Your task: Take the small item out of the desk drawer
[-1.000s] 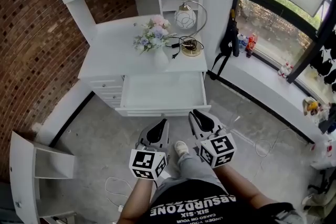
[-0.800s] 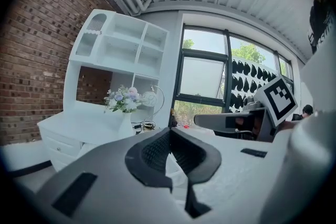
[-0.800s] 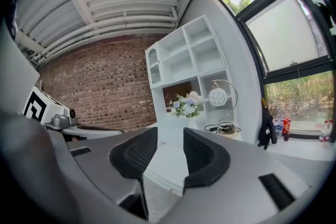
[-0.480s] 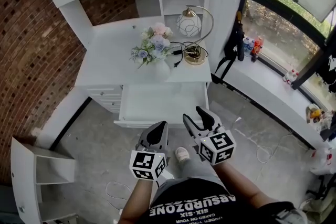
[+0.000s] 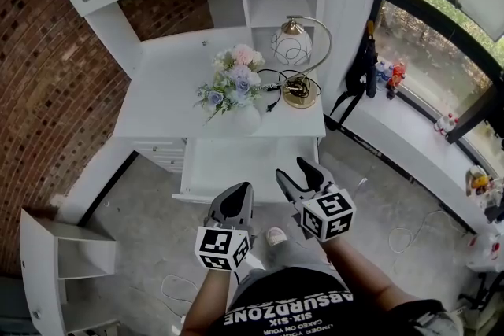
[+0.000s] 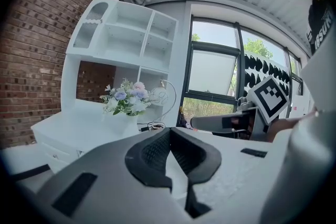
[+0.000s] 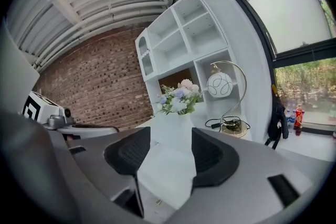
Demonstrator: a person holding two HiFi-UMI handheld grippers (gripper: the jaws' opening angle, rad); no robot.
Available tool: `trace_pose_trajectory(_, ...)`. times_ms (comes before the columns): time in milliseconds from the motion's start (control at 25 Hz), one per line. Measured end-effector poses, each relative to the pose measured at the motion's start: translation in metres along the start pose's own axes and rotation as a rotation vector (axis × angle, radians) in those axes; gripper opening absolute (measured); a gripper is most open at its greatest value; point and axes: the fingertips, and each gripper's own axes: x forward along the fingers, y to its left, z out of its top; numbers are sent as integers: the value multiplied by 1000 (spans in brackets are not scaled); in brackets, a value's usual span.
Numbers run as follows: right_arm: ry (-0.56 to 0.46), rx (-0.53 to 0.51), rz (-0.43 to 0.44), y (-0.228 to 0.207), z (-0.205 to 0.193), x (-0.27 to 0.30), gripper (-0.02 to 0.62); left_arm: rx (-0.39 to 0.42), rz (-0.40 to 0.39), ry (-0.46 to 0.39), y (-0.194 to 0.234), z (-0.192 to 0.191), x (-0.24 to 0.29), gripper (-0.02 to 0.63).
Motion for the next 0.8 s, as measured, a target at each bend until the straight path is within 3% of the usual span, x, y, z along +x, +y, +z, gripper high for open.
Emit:
trace_pose_trajectory(560, 141, -3, 32, -38, -35, 57, 236, -27, 86, 5, 34, -6, 26, 3)
trace_pose_trajectory(800, 188, 47, 38, -44, -53, 75, 236, -35, 84, 34, 45, -12, 33, 3)
